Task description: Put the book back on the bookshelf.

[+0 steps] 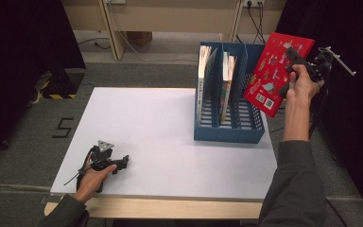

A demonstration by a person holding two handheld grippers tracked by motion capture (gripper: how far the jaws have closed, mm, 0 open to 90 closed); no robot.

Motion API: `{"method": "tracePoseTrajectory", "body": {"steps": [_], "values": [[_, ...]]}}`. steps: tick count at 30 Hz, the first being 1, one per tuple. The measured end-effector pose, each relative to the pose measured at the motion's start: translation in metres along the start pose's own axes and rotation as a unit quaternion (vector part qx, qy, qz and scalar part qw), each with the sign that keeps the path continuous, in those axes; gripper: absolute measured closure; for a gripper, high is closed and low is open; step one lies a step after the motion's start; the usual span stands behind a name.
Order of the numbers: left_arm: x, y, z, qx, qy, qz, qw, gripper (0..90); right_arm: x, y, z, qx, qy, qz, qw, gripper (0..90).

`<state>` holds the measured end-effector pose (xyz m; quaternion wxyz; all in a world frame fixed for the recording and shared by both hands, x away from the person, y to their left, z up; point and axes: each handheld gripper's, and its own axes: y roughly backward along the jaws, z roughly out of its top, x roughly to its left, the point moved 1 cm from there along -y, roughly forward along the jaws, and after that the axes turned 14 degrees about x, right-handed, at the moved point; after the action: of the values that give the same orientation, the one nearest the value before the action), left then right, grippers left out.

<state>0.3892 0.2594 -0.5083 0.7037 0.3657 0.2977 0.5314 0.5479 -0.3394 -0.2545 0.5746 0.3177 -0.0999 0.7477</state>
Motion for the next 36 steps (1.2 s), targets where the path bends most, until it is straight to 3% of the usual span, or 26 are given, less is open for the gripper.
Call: {"method": "tracePoseTrajectory", "body": {"steps": [12,24,30,34,36], "values": [[0.000,0.000,0.000,0.002,-0.004,0.000,1.0000,14.4,0.006,-0.033,-0.025,0.026,0.032,-0.005,0.9991,73.9],[-0.001,0.000,0.000,0.000,-0.001,0.001,1.0000,14.2,0.007,-0.033,-0.034,0.033,0.064,0.001,0.9974,74.0],[-0.001,0.000,0.000,0.000,-0.002,0.000,1.0000,14.3,0.013,-0.035,-0.034,0.030,0.093,-0.034,0.9946,75.8],[0.000,0.000,0.000,0.001,-0.003,-0.001,1.0000,14.3,0.012,-0.033,-0.034,0.029,0.098,-0.043,0.9939,76.4],[-0.001,0.000,0.000,0.001,-0.003,-0.002,1.0000,14.3,0.007,-0.031,-0.032,0.028,0.080,-0.047,0.9953,76.1]]}}
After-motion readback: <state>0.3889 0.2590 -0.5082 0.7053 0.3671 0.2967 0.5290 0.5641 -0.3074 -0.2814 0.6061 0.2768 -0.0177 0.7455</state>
